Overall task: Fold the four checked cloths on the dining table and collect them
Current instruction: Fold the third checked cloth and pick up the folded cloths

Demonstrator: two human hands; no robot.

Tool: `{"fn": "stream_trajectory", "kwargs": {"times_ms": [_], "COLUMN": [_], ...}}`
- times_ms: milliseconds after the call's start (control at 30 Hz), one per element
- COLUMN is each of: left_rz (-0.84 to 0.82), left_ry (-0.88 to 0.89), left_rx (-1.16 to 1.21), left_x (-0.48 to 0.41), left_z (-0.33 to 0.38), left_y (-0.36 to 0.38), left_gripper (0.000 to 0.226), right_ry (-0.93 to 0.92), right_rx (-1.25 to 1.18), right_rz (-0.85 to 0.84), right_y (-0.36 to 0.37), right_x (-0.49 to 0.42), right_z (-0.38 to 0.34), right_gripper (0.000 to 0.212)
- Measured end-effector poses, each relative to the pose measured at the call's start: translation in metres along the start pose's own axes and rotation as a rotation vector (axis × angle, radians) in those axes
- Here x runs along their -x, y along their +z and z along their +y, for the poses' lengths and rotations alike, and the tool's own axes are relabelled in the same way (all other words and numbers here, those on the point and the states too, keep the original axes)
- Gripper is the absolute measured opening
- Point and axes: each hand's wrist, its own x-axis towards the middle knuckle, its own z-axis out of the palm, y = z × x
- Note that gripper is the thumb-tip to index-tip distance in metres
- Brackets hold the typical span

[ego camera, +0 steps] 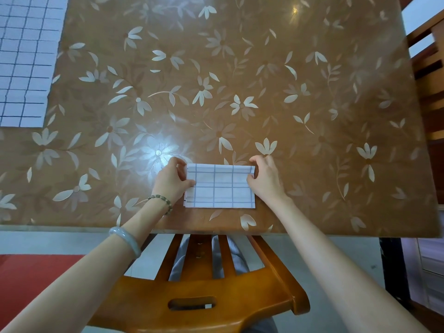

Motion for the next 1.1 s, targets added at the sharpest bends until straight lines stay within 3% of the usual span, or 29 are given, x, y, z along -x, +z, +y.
{"fn": "stream_trajectory", "kwargs": {"times_ms": [67,133,167,233,333,433,667,867,1100], "left_rz": [0.096,0.151,0.1,-0.023,-0.12,-0.106,-0.162,-0.151,-0.104], "left_ry": [0.255,0.74,0.928,1.079,1.003,0.964,0.856,0.832,0.855], "left_rx": [-0.287,-0.652,-0.759,-0.836,-0.839,-0.762,-0.806,-0.83,-0.843], "left_x": [0.004,0.006,0.007,0.003,-0.001,0.002,-0.007,-0.008,-0.012], "left_z": [0.004,0.003,0.001,-0.003,-0.003,-0.003,-0.015,-0.018,-0.023], "left_y": [0.001,0.01,0.016,0.025,0.032,0.041,0.046,0.048,0.049], "left_gripper": [0.06,0.076,0.081,0.081,0.066,0.039,0.065,0.067,0.076], "right_ry": [-0.072,-0.152,-0.182,-0.224,-0.241,-0.277,-0.293,-0.473,-0.351], "right_rx": [0.139,0.201,0.212,0.219,0.205,0.229,0.54,0.294,0.422], "right_rz": [0.066,0.082,0.068,0.041,0.086,0.121,0.045,-0.113,-0.107], "right_y": [0.002,0.008,0.012,0.021,0.026,0.028,0.036,0.056,0.058], "right_x": [0.003,0.007,0.009,0.011,0.012,0.018,0.037,0.031,0.031], "right_z": [-0.001,-0.003,-0.004,-0.004,-0.004,-0.004,0.01,-0.037,-0.003], "right_gripper": [0.028,0.019,0.019,0.024,0.025,0.023,0.05,0.057,0.067]}}
